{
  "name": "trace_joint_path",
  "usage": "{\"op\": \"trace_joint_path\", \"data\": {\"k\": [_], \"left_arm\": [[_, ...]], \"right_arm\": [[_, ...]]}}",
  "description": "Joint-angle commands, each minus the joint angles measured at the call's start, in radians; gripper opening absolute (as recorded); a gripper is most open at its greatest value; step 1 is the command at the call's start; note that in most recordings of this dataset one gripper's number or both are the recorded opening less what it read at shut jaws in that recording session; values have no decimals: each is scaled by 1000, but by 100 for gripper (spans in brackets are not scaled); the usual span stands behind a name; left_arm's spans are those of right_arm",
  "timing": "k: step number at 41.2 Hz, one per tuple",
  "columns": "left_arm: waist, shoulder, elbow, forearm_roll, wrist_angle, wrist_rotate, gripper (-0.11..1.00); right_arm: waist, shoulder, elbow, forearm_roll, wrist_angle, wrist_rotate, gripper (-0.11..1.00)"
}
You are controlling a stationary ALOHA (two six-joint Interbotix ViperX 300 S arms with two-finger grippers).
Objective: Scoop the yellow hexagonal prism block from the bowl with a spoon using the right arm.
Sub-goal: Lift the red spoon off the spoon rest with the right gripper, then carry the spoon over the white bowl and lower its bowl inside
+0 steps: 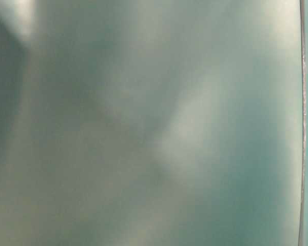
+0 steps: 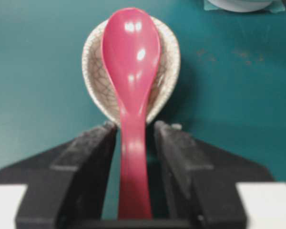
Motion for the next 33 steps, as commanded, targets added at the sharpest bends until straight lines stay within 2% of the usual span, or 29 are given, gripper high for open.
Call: {"op": "trace_joint_path", "data": {"k": [1, 7, 12, 23, 27, 33], "left_arm": [[2, 8, -21, 3, -3, 2, 0], [2, 8, -21, 3, -3, 2, 0], [2, 8, -21, 3, -3, 2, 0], [0, 3, -23, 3, -3, 2, 0], [2, 2, -23, 3, -3, 2, 0], [2, 2, -23, 3, -3, 2, 0]], "right_arm": [[5, -11, -3, 2, -11, 2, 45], [5, -12, -3, 2, -12, 2, 38], [6, -12, -5, 2, -11, 2, 24], [6, -87, -9, 0, 8, 3, 23], [5, -164, -18, 2, 71, 0, 23], [-18, -298, -57, 0, 238, -6, 23]]}}
